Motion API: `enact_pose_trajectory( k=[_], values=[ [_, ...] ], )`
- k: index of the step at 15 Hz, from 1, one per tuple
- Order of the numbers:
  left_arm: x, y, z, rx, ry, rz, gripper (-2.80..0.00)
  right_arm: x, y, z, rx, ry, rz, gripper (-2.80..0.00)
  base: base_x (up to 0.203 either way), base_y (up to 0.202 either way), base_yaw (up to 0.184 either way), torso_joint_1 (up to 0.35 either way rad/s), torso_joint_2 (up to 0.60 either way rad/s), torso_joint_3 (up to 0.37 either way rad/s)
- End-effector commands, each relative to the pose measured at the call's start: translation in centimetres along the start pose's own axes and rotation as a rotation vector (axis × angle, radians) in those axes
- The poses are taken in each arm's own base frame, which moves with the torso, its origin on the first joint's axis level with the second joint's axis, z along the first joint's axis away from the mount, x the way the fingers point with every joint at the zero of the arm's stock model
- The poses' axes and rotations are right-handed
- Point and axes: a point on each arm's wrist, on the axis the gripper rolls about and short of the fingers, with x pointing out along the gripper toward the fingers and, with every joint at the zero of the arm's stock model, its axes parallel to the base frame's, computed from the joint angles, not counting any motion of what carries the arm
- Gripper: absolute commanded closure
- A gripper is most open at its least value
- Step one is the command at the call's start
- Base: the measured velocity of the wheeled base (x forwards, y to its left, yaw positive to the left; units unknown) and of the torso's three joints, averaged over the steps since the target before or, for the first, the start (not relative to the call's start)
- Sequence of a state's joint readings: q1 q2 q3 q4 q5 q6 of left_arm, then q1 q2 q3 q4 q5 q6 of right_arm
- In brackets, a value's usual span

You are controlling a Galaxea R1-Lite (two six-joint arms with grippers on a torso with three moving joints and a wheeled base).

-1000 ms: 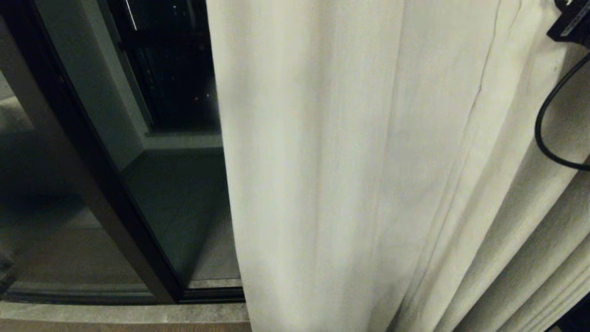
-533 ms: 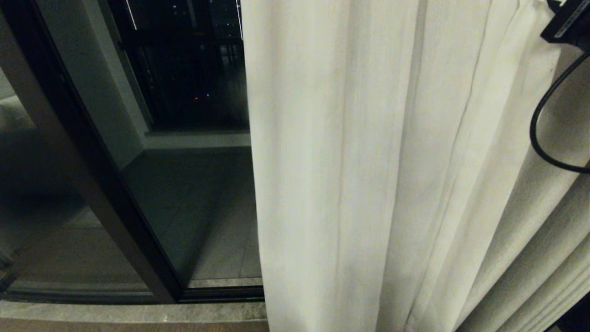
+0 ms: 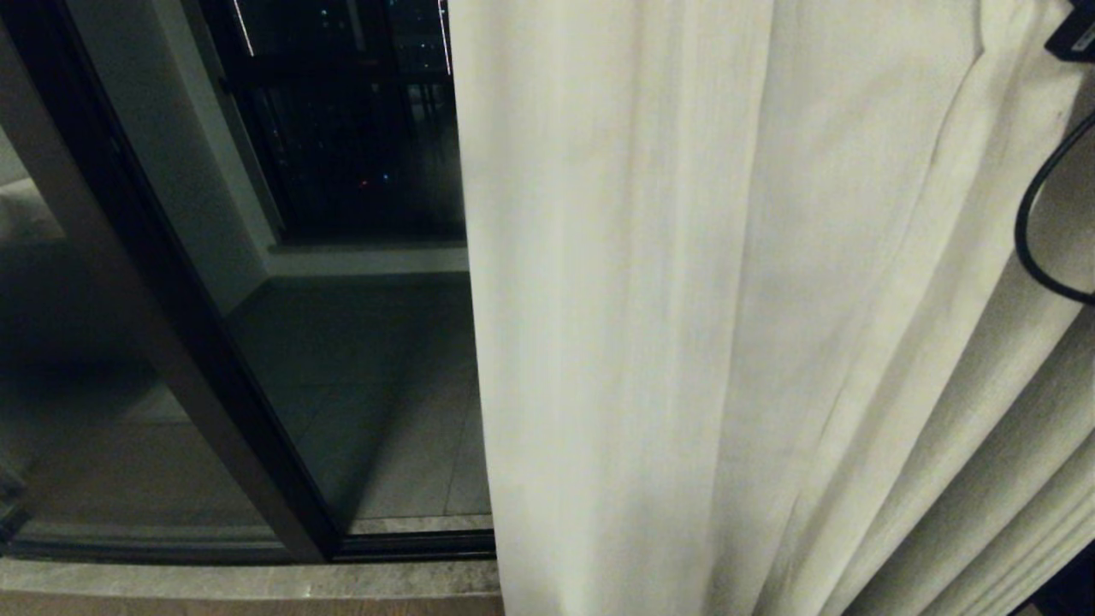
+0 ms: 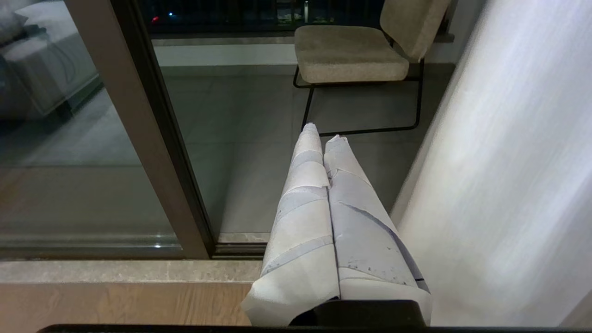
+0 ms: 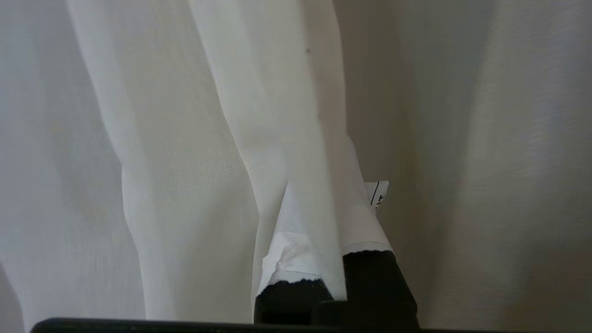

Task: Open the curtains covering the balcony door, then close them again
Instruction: Pull the inner curtains open on both sides

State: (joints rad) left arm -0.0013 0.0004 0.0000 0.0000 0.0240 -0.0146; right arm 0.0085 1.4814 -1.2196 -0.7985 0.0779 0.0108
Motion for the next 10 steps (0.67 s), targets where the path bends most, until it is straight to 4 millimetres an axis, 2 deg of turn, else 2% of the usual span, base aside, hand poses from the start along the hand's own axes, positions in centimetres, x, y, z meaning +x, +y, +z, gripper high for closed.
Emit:
enact_pose_trajectory(
  k=[1, 5, 10],
  values=[
    [0.0, 0.0, 0.0, 0.0, 0.0, 0.0, 0.0, -0.3, -1.9, 1.1, -0.014, -0.034, -0.064, 0.0, 0.0, 0.0, 0.0, 0.0, 0.0, 0.0],
    [0.0, 0.0, 0.0, -0.001, 0.0, 0.0, 0.0, -0.9, -6.4, 2.8, -0.04, -0.078, -0.216, 0.0, 0.0, 0.0, 0.0, 0.0, 0.0, 0.0],
    [0.0, 0.0, 0.0, 0.001, 0.0, 0.0, 0.0, -2.9, -12.7, 3.2, -0.072, -0.087, -0.432, 0.0, 0.0, 0.0, 0.0, 0.0, 0.0, 0.0]
  ],
)
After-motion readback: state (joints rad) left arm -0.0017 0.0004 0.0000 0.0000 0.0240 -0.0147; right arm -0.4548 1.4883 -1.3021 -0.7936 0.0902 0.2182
